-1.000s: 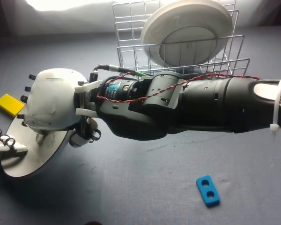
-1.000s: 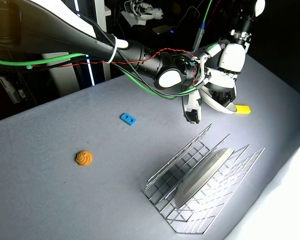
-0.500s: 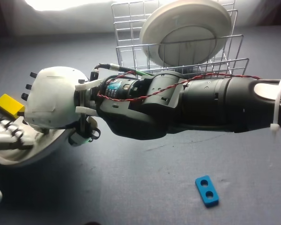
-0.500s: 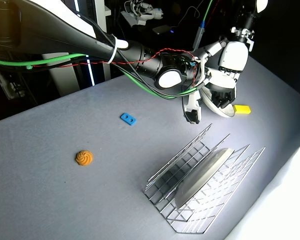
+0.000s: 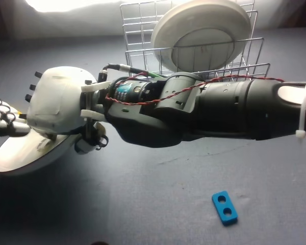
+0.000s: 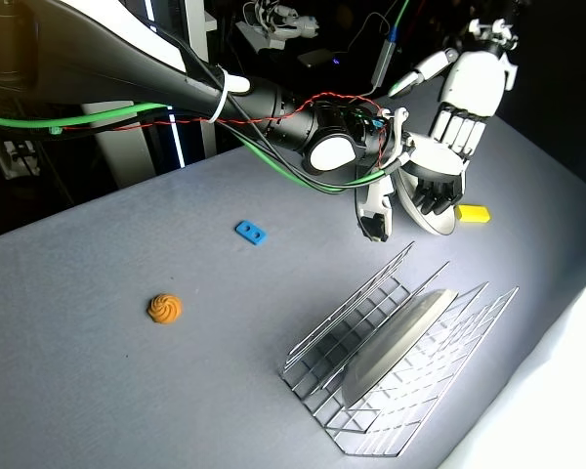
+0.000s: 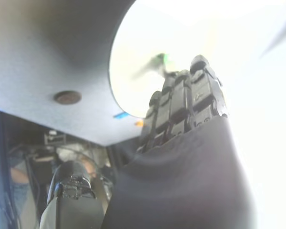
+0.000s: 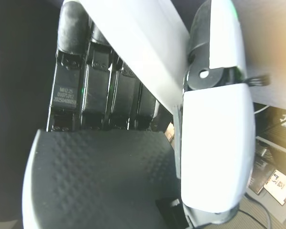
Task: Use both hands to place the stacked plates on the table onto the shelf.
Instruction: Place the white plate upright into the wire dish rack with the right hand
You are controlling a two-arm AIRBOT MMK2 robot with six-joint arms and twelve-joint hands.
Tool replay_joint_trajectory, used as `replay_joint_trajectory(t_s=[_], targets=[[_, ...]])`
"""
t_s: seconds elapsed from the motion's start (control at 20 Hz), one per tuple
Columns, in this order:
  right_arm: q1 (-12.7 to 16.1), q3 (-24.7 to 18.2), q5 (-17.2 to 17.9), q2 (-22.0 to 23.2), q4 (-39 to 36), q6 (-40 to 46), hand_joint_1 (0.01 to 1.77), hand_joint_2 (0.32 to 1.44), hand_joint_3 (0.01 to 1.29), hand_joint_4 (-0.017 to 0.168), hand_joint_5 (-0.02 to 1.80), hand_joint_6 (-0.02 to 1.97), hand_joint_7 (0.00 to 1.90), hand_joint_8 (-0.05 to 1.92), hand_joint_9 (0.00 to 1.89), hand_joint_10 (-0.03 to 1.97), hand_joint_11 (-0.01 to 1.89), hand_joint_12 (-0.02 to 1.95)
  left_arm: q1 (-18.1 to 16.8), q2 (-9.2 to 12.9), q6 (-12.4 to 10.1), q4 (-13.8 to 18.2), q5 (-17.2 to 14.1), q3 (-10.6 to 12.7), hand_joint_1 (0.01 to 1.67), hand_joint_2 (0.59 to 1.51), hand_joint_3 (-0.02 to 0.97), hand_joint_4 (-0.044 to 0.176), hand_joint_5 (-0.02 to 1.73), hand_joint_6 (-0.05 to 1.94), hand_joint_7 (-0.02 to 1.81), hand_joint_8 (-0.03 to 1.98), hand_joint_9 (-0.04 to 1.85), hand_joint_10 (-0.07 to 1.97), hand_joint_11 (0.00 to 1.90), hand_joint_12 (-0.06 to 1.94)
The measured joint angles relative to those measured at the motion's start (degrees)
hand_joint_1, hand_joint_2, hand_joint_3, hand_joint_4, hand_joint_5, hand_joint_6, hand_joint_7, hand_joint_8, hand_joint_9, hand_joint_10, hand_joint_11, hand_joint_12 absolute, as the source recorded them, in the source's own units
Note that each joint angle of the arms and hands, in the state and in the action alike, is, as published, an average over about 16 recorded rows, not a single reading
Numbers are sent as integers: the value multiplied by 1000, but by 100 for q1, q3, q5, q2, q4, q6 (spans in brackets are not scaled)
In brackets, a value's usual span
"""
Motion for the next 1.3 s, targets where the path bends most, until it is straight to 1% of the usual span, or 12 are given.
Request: replay_joint_trajectory(t_s=[0.35,0.65,1.0,1.15,1.3], targets=[[212,-381,-136,307,118,14,1213,899,16,-6,1038,408,1169,779,1065,812,785,1307,-282,219,-163,296,-6,109,14,1020,7,2,22,17,15,1,15,-66,24,6],[439,-846,-236,651,197,28,1253,921,17,-1,1056,614,1162,778,1056,832,795,1298,-679,458,-272,588,-55,68,14,1019,7,0,22,18,12,0,13,-66,24,6],[629,-1393,-305,1064,222,40,1309,952,16,1,1034,715,1143,754,1011,1003,807,1290,-1222,688,-371,1009,-190,14,15,1016,6,1,22,17,11,0,15,-66,24,6],[683,-1619,-338,1250,236,43,1332,964,16,0,1013,735,1131,751,990,1061,810,1304,-1423,745,-424,1211,-249,15,14,1015,5,2,21,17,11,0,15,-66,24,6],[742,-1834,-375,1428,267,46,1349,968,16,-1,1005,722,1132,726,985,1091,820,1302,-1544,767,-460,1375,-286,36,14,1015,5,2,21,17,11,-1,15,-66,24,6]])
